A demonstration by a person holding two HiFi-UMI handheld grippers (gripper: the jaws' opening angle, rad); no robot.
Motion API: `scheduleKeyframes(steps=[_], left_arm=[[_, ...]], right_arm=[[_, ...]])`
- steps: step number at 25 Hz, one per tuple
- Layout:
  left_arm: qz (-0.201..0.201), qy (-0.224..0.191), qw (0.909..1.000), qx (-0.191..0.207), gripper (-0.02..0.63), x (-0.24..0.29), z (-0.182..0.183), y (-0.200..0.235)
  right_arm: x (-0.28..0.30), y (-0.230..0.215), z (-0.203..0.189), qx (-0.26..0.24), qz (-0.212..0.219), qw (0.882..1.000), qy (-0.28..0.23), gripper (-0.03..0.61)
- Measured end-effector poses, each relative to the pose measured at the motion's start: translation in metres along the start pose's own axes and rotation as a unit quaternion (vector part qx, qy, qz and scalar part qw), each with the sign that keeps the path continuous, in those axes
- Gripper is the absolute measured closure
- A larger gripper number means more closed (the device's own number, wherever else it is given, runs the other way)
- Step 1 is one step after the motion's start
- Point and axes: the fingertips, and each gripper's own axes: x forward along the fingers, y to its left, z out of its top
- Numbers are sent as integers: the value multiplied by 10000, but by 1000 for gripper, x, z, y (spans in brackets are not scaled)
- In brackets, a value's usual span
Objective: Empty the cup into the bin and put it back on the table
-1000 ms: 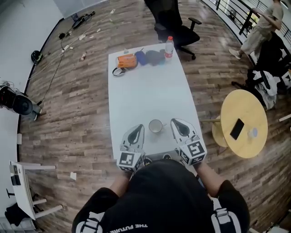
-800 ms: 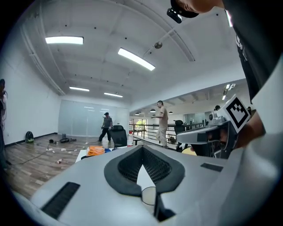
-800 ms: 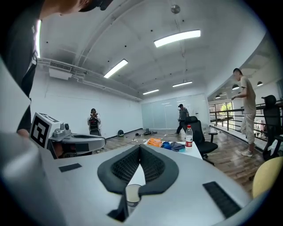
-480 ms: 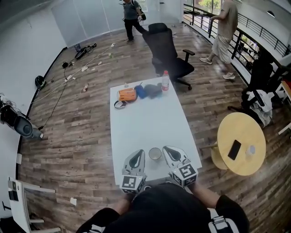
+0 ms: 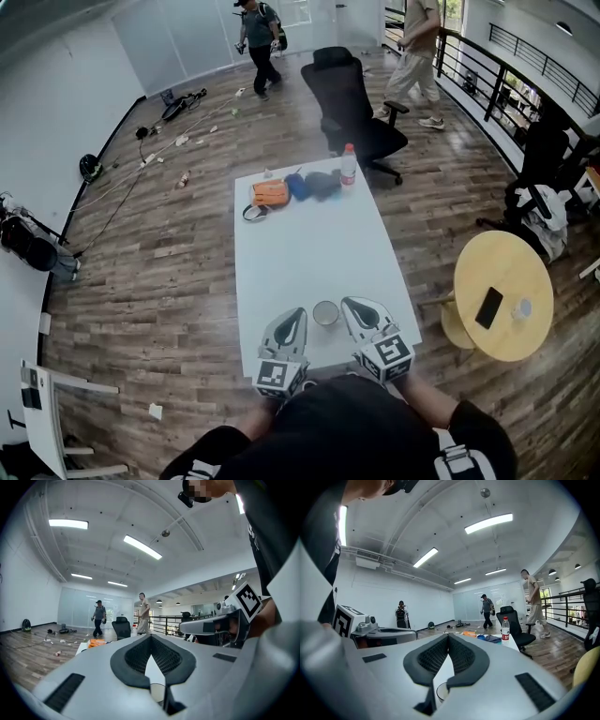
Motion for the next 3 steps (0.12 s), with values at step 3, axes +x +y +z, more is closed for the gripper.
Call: scheduleKeyframes(steps=[3], left_arm=[[38,-3,10000,-38,592,-2,-2,1]], right_arm=[[0,1,0,46,53,10000,-39,563]])
